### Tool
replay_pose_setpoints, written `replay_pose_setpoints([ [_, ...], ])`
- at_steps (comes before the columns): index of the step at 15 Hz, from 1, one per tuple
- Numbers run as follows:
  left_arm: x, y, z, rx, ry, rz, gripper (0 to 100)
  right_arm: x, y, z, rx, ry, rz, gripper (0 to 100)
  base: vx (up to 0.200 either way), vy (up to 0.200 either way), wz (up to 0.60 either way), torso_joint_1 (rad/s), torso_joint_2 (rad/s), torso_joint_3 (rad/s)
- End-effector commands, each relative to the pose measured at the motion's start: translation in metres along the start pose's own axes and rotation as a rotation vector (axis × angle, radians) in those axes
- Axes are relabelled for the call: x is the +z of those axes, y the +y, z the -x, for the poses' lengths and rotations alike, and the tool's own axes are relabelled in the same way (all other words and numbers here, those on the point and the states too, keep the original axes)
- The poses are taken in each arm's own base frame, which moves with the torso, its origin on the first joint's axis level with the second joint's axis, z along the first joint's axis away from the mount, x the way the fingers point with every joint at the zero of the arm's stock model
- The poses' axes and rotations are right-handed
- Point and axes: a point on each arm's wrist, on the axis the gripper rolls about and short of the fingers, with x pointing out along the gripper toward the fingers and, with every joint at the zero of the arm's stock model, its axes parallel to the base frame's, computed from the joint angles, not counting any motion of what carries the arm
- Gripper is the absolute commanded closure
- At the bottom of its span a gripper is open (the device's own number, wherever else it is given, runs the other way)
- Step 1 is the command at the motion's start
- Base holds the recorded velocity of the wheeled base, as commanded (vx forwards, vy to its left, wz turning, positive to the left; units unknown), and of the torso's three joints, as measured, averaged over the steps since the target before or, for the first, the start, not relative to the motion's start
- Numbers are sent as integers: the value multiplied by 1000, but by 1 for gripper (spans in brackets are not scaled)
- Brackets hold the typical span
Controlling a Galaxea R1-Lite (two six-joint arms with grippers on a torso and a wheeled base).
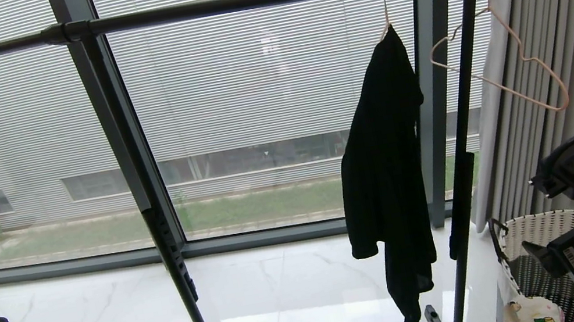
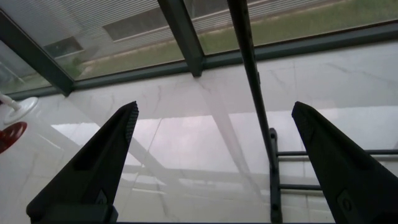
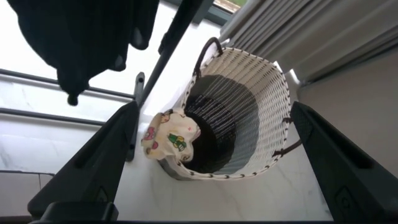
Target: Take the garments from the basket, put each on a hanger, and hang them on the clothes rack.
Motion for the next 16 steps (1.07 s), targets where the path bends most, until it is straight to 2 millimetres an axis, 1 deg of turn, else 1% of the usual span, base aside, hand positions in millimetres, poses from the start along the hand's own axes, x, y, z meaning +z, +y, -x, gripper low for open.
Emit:
replay_pose_setpoints([
  [1, -1, 0, 0, -1, 5, -1, 0, -5, 3, -4, -5, 22, 24, 0, 0, 0, 0, 2, 134, 7],
  [3, -1, 0, 0, -2, 5, -9, 0, -11, 2, -4, -7, 35, 39, 0, 0, 0, 0, -56, 127, 115],
  [5, -1, 0, 0, -2, 5, -9, 0, -12, 2, -4, 3, 22, 26, 0, 0, 0, 0, -16, 25, 25],
  [7, -1, -1, 0, -5, 6, -9, 0, -14, 2, -4, 6, 26, 31, 0, 0, -200, 0, 0, 10, 10],
  [11, -2, -1, 0, -5, 6, -9, 0, -26, 3, -7, 3, 58, 58, 0, 0, -200, 0, -1, -2, 5],
  [14, -4, -2, 0, -9, 17, -11, 0, -27, 6, -9, 51, 78, 68, 0, 0, -200, 0, 4, -1, 4],
  [16, -3, -2, 0, -9, 17, -11, 0, -29, 11, -14, 92, 111, 86, 0, 0, 0, 0, 0, 0, 0],
])
